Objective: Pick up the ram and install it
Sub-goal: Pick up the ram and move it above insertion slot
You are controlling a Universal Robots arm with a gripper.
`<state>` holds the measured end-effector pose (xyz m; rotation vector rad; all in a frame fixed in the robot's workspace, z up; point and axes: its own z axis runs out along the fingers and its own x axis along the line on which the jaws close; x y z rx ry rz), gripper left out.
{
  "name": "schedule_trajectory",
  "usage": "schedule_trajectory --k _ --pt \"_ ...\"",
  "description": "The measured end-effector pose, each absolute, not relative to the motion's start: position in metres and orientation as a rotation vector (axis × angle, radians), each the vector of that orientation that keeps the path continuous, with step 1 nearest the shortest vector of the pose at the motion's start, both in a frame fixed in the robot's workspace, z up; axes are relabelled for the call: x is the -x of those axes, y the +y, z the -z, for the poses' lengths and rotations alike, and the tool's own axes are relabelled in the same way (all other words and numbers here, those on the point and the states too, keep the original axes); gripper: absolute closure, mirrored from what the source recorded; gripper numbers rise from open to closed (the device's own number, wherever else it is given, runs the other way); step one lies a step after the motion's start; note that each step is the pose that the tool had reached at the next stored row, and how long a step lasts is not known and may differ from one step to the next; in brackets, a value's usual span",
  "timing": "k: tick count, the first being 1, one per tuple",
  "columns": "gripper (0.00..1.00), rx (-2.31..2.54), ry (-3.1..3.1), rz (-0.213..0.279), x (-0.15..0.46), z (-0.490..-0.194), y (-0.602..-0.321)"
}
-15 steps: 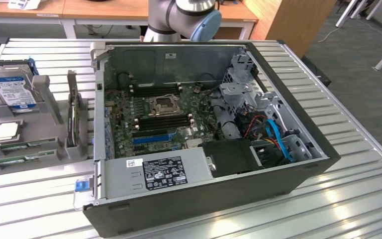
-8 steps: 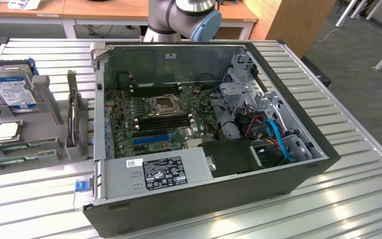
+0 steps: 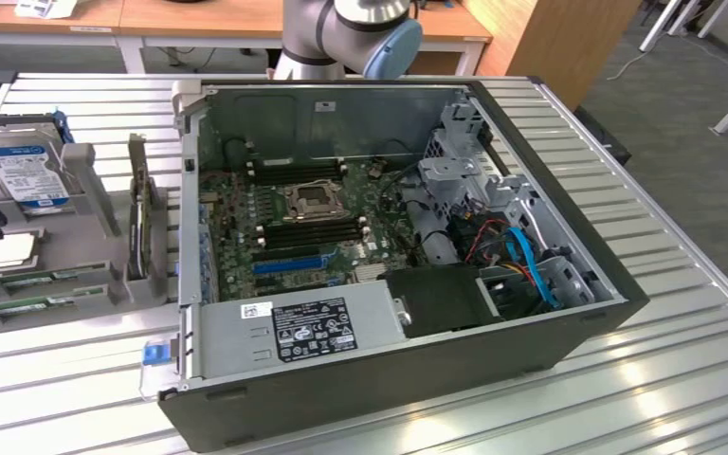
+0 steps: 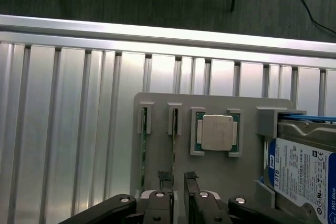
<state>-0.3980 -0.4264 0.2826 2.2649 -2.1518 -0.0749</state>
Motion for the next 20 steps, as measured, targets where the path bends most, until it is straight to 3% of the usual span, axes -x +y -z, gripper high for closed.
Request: schedule_trajectory --k 20 --pt "0.76 -2.265 -2.152 0.075 0.3895 -0.2780 -0.4285"
